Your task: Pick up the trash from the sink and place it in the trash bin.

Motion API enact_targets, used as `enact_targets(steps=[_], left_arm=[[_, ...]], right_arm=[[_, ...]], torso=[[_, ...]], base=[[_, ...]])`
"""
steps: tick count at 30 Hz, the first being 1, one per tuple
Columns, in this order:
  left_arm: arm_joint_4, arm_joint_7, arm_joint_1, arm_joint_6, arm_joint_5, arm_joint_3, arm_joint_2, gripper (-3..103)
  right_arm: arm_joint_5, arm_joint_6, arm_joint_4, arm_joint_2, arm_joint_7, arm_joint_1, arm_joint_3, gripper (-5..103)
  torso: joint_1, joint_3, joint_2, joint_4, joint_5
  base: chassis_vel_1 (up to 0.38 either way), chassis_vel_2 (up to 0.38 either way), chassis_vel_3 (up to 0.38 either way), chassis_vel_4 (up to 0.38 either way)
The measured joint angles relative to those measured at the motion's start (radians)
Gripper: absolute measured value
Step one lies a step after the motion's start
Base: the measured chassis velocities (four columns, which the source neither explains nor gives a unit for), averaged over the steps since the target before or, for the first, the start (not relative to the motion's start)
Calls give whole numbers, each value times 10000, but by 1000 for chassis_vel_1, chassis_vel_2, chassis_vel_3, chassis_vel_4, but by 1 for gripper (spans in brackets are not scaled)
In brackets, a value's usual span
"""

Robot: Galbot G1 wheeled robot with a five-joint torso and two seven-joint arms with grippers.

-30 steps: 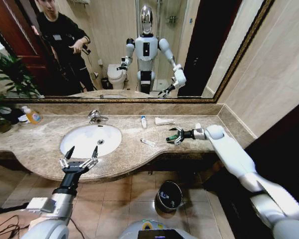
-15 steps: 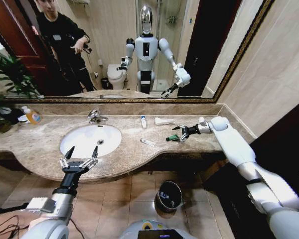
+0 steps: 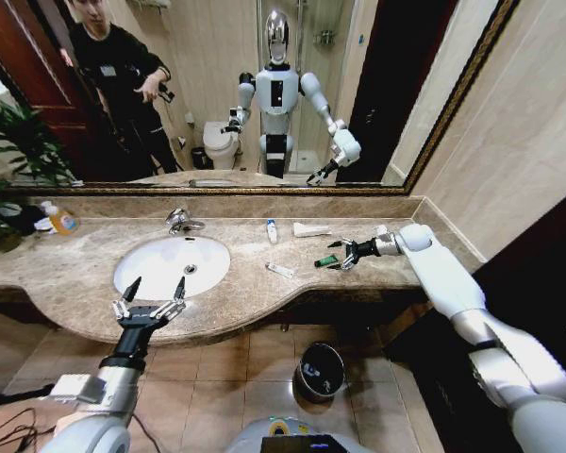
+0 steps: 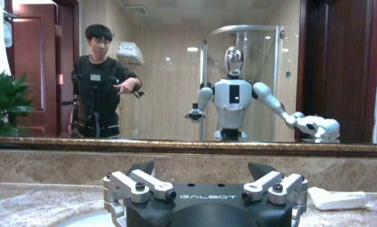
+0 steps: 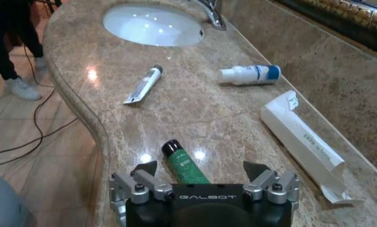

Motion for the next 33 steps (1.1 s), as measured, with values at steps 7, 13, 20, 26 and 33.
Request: enact_targets(steps=[7,13,20,26,33], left_arm=[[0,0,-1,0,0,0,0,100],[0,0,-1,0,0,0,0,100],[0,0,0,0,0,0,0,100],[0,1,0,0,0,0,0,100],[0,0,0,0,0,0,0,100]], right_arm=[[38,-12,-18,125,93,-133,-14,84],[74,6,-66,220,236,-203,-15,71],[44,85,-162,194,161,-221,33,71],[38,85,-174,157,72,-366,120,61],[48,78,-151,169,105,-458,178,50]], torso=[[0,0,0,0,1],[0,0,0,0,0],[0,0,0,0,0],[0,0,0,0,0],[0,0,0,0,0]], base=[[0,0,0,0],[0,0,0,0],[0,0,0,0],[0,0,0,0],[0,0,0,0]])
